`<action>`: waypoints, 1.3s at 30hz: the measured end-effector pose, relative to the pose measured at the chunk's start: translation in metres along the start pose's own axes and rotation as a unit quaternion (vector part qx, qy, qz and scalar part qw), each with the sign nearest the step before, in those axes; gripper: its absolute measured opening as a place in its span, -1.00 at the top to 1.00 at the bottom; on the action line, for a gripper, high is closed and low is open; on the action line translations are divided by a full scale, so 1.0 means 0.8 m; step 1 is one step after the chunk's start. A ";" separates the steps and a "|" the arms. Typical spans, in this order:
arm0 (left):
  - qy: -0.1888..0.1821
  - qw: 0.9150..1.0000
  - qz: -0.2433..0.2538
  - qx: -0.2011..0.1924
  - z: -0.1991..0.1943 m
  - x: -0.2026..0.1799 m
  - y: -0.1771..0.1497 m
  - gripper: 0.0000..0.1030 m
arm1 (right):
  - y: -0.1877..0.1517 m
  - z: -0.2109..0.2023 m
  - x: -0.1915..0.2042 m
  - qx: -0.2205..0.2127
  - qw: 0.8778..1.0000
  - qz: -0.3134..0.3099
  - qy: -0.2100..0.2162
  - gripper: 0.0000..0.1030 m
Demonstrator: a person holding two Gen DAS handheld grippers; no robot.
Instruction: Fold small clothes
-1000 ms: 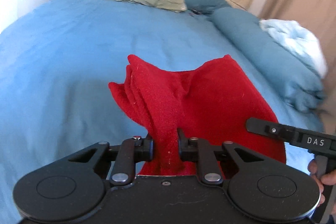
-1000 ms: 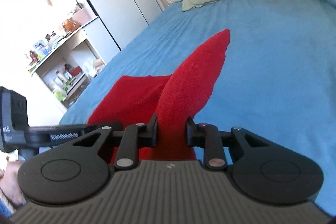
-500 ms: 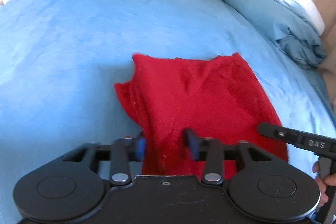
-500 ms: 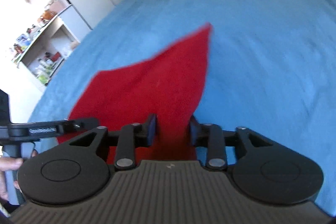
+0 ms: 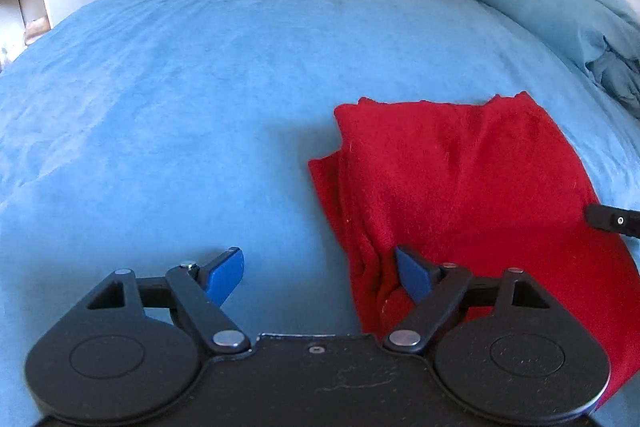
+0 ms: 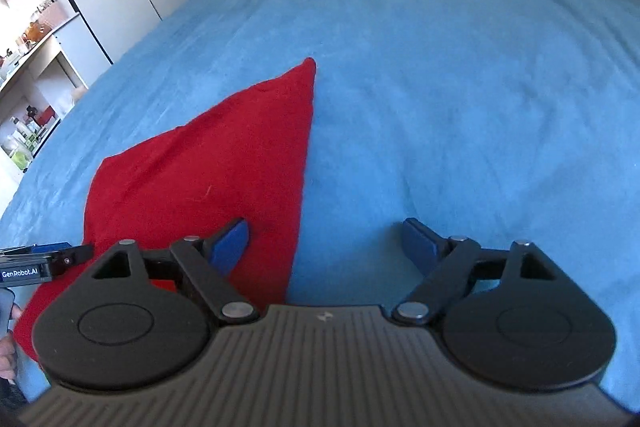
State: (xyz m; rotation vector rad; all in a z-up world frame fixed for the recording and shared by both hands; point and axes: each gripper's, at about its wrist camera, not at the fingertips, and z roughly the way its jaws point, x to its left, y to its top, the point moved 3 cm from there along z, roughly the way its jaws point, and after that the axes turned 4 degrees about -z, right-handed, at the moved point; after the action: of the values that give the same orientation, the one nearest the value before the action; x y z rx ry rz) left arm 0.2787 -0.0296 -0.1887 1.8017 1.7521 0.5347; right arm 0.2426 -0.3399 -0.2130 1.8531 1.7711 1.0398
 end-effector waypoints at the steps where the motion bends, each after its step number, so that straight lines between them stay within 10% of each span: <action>1: -0.001 1.000 -0.005 0.002 -0.001 0.000 -0.001 -0.69 | 0.002 -0.001 0.003 -0.001 1.000 -0.002 -0.003 -0.94; 9: 0.037 0.998 -0.002 -0.048 -0.117 -0.007 0.031 -0.66 | 0.035 -0.109 0.042 -0.042 0.999 -0.018 -0.030 -1.00; 13: 0.048 0.997 -0.003 -0.064 -0.189 -0.020 0.040 -1.00 | 0.049 -0.193 0.078 -0.051 0.995 -0.029 -0.075 -1.00; 22: 0.064 0.996 0.029 -0.062 -0.308 -0.050 -0.005 -1.00 | 0.027 -0.325 0.145 -0.027 0.989 -0.071 -0.130 -1.00; 39: 0.059 0.998 0.021 -0.018 -0.350 -0.041 -0.107 -1.00 | -0.079 -0.358 0.165 0.048 0.986 -0.052 -0.152 -1.00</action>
State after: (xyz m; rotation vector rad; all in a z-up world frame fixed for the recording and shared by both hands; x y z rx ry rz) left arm 0.0320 -0.0300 -0.0270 1.8183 1.7737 0.6992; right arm -0.0159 -0.2664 -0.0367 1.8396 1.7370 0.6048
